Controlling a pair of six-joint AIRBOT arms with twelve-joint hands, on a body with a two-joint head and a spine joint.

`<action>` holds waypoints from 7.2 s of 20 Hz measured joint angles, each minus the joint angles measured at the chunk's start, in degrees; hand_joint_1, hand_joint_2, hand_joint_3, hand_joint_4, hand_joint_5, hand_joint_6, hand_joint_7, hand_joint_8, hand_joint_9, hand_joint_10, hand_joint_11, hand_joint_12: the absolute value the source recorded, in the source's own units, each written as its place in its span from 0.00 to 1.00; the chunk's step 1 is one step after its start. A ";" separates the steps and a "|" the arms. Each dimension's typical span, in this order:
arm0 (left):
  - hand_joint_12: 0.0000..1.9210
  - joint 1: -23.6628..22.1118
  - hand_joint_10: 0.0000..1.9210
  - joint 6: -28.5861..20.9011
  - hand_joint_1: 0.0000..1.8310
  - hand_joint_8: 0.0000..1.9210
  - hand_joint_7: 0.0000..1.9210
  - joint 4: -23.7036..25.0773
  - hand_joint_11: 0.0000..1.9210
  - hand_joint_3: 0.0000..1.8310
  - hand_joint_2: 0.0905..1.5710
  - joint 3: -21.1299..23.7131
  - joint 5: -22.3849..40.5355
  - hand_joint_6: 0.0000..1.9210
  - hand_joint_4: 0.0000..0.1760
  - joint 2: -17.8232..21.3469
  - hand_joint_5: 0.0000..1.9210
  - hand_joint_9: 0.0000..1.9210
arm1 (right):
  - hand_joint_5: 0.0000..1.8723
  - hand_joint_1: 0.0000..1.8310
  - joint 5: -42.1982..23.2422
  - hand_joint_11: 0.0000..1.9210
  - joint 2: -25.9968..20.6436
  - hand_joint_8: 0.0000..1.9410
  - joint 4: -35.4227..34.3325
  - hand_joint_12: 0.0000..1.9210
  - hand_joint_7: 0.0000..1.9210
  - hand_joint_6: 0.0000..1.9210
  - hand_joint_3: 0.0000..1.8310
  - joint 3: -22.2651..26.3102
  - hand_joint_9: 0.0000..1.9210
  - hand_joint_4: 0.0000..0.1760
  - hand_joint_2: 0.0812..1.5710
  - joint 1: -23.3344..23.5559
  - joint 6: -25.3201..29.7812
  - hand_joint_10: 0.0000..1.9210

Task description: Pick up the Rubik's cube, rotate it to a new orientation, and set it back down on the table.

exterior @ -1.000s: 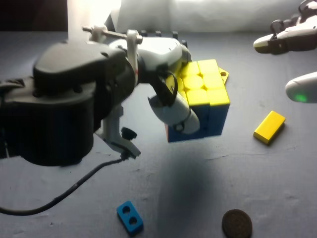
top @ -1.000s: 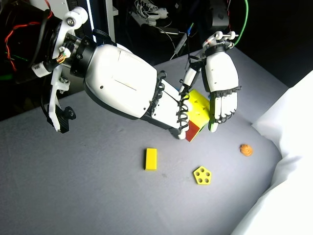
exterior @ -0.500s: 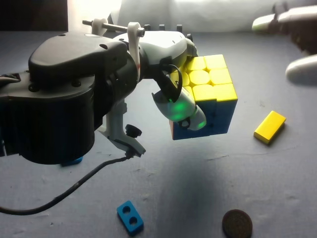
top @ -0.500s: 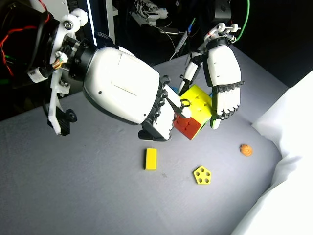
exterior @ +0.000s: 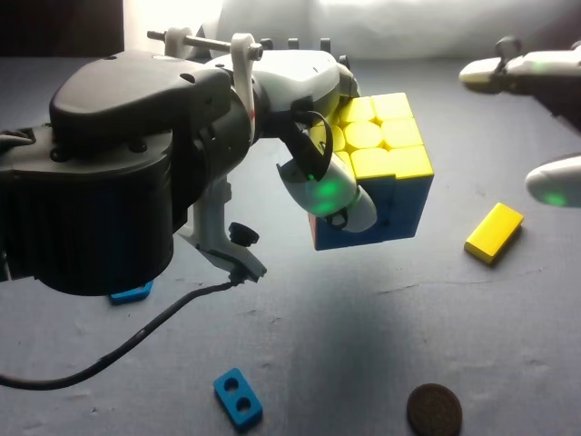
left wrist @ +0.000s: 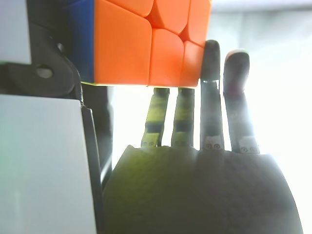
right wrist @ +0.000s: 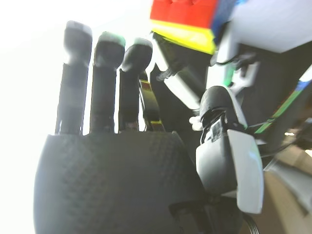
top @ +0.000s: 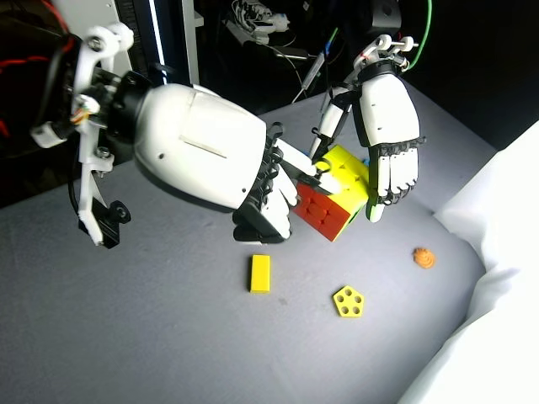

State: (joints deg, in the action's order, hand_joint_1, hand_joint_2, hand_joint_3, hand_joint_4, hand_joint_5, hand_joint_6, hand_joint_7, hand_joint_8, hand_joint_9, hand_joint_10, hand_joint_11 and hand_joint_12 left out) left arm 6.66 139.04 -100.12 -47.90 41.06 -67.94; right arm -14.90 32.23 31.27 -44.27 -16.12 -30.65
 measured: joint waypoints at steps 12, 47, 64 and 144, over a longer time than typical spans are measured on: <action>0.97 0.00 0.87 0.22 0.58 0.85 0.15 -0.15 0.12 0.00 0.80 0.17 0.15 0.75 0.00 0.31 0.35 0.17 | 0.07 0.04 -1.62 0.34 2.78 0.95 -9.60 1.00 0.34 0.00 0.00 2.69 0.40 0.00 0.78 -3.87 -15.61 1.00; 0.90 -0.17 0.83 0.63 0.59 0.82 0.17 0.17 0.15 0.00 0.79 0.17 1.03 0.74 0.00 0.31 0.36 0.18 | 0.06 0.00 5.40 0.32 7.41 0.90 -15.02 1.00 0.32 0.00 0.00 4.59 0.38 0.00 0.79 -6.82 -25.73 1.00; 0.93 -0.17 0.85 1.31 0.58 0.84 0.14 0.26 0.13 0.00 0.81 0.04 2.91 0.77 0.00 0.35 0.33 0.16 | 0.06 0.02 5.18 0.32 12.24 0.92 -31.12 1.00 0.32 0.00 0.00 2.34 0.39 0.00 0.79 -6.82 -42.58 1.00; 0.90 -0.81 0.83 0.17 0.58 0.82 0.17 -0.02 0.14 0.00 0.80 0.76 1.62 0.76 0.00 -0.07 0.34 0.18 | 0.11 0.00 5.66 0.00 4.15 0.09 10.75 0.82 0.17 0.00 0.00 2.49 0.07 0.00 0.78 5.29 7.93 0.41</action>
State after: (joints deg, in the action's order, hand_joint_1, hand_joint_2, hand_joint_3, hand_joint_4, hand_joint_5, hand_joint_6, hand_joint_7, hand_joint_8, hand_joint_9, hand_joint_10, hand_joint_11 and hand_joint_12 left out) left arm 5.85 139.22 -100.14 -47.13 42.68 -68.01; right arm -9.23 36.38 42.02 -41.78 -10.83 -22.72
